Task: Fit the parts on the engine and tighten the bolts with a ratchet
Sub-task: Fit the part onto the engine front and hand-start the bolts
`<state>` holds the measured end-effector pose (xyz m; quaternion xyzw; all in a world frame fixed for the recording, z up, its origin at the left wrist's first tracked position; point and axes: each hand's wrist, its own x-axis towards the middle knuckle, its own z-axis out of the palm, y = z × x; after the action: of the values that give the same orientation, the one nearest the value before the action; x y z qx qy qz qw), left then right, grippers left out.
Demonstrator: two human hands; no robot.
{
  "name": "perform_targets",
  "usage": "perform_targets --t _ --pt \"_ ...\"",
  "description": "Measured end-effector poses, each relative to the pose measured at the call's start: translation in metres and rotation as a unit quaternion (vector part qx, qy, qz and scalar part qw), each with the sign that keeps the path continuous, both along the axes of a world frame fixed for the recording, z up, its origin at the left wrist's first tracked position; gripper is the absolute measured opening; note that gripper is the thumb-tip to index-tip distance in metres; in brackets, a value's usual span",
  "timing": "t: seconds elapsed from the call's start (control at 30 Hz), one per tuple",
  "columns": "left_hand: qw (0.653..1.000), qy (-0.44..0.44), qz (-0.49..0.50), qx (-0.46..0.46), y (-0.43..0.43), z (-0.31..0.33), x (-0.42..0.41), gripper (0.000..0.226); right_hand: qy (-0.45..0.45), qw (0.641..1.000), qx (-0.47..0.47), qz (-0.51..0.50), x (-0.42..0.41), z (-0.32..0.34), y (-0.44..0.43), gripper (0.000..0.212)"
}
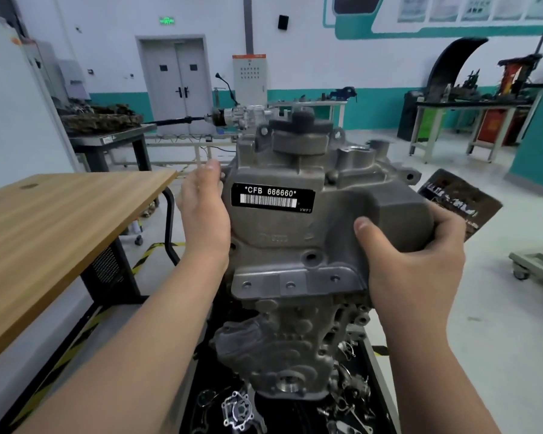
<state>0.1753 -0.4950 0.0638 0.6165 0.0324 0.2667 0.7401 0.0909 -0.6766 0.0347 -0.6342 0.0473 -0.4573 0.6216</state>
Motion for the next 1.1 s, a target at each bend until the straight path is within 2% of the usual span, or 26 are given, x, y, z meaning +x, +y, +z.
perform_targets --t 0.23,0.33,0.47,0.63,0.8,0.97,1.1 --pt "0.999 -0.014 0.039 -0.003 0.001 -0.026 0.001 0.025 0.02 1.0 -0.004 -0.006 0.003 -0.02 0.003 0.048" --pt "0.999 -0.01 0.05 0.012 0.002 -0.03 -0.001 0.017 0.048 0.998 -0.037 -0.019 0.008 -0.018 0.0 0.049" --pt "1.0 0.001 0.029 -0.006 0.0 -0.024 -0.007 0.035 0.068 0.994 -0.084 -0.025 0.013 -0.012 -0.007 0.053" --pt "0.999 0.035 0.006 0.001 -0.005 -0.012 -0.006 0.05 0.062 0.995 -0.064 -0.048 0.018 -0.004 -0.015 0.048" --pt "0.999 0.013 0.014 0.034 -0.009 0.011 -0.005 0.077 0.034 0.998 -0.03 -0.046 0.013 0.0 -0.016 0.049" --pt "0.998 0.001 0.018 0.055 -0.005 0.025 -0.002 0.065 0.034 0.999 0.001 -0.034 0.012 0.009 -0.007 0.049" --pt "0.995 0.003 0.004 0.097 -0.007 0.023 0.003 0.07 0.049 0.996 0.04 -0.055 0.011 -0.004 -0.005 0.05"
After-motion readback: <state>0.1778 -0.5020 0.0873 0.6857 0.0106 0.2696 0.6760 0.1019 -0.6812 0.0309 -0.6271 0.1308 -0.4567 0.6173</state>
